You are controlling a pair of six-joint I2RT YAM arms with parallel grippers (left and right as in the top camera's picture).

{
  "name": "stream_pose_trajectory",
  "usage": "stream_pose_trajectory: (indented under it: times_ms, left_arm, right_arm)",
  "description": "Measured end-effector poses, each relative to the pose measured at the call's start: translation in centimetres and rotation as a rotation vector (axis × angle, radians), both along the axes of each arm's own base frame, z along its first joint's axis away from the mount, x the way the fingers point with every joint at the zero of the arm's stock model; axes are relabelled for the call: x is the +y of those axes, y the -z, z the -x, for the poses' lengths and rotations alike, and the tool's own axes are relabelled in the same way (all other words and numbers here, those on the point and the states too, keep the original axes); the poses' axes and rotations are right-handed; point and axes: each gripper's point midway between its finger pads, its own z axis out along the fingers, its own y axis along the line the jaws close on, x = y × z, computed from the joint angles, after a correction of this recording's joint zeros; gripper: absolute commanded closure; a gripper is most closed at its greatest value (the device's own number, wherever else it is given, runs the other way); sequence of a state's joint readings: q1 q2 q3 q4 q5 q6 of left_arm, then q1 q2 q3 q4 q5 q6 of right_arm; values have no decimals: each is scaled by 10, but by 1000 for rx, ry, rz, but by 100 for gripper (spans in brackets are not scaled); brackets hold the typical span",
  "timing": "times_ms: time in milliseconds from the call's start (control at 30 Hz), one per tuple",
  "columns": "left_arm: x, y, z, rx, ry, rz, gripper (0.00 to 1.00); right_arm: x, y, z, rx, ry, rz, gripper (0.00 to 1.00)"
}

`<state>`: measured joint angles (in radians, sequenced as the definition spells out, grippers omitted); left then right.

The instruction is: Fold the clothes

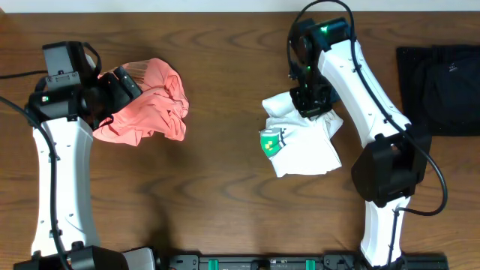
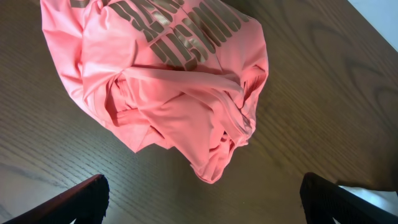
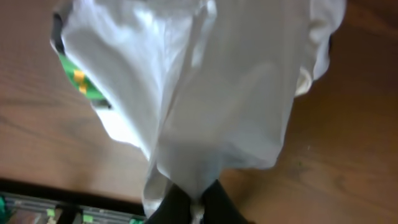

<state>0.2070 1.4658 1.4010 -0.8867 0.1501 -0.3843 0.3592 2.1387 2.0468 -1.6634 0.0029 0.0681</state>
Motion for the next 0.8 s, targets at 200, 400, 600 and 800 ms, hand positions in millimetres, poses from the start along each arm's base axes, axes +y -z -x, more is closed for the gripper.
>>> stream_pose_trajectory:
  times_ms: [200,400,600,800]
  left_arm:
    - [0,0,0,0,0,0,2]
    - [0,0,0,0,0,0,2]
    - [0,0,0,1,0,0,2]
    - [0,3,0,11,0,2,2]
  right_arm:
    - [-3,10,11,50,23,17,40]
    - [-7,33,8,45,52,27,47]
    - [-1,32,-14,-40,44,-9,49]
    - [10,16,-42,-159,-14,-60,56]
